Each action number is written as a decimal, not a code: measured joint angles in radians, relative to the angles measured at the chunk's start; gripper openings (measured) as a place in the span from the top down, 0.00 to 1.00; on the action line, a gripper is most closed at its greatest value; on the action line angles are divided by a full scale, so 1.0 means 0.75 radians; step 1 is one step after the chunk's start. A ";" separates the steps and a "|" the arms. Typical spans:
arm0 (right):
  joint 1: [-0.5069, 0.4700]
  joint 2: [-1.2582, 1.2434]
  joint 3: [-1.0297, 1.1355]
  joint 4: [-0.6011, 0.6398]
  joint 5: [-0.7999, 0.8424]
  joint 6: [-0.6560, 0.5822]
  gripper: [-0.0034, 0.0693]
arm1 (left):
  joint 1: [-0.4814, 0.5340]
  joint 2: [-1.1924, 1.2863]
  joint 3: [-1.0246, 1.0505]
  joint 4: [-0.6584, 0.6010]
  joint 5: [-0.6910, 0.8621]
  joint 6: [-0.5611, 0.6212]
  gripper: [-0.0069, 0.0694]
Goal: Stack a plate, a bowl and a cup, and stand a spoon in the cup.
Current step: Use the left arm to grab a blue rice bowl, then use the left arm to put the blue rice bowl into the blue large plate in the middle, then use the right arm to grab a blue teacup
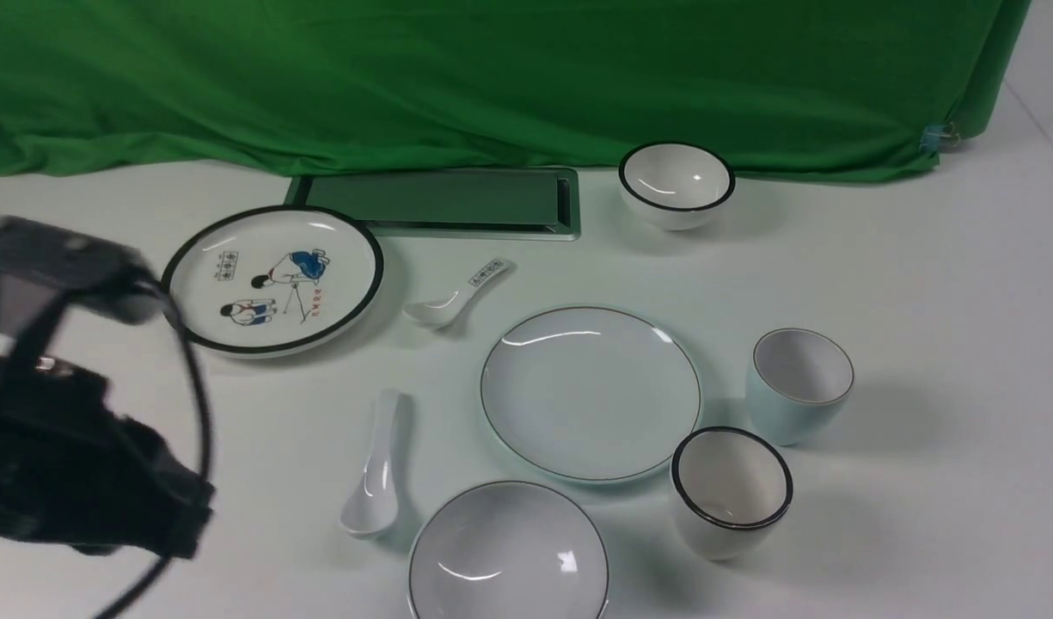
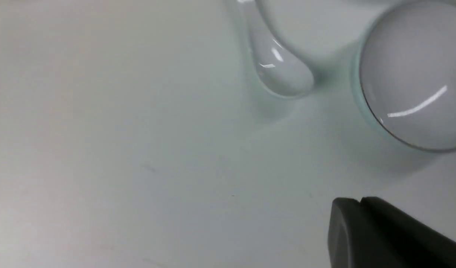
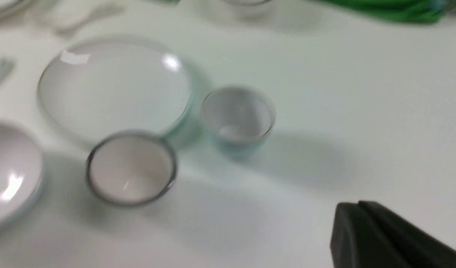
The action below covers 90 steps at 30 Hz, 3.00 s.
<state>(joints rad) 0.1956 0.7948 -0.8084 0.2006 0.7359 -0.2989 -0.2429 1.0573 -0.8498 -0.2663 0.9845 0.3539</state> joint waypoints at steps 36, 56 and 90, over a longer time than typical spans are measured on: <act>0.349 0.383 -0.030 -0.051 0.086 -0.046 0.90 | -0.490 0.875 -0.309 0.252 -0.341 -0.387 0.92; 0.308 0.489 -0.268 -0.206 0.085 0.049 0.91 | -0.213 1.301 -1.065 -0.146 -0.164 -0.092 0.92; 0.110 1.387 -0.702 -0.190 0.030 0.168 0.85 | -0.210 0.701 -0.881 0.286 0.017 -0.292 0.75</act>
<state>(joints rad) 0.2782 1.8353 -1.3349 0.0578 0.7584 -0.1726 -0.4004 1.5828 -1.5108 -0.0517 0.9970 0.1348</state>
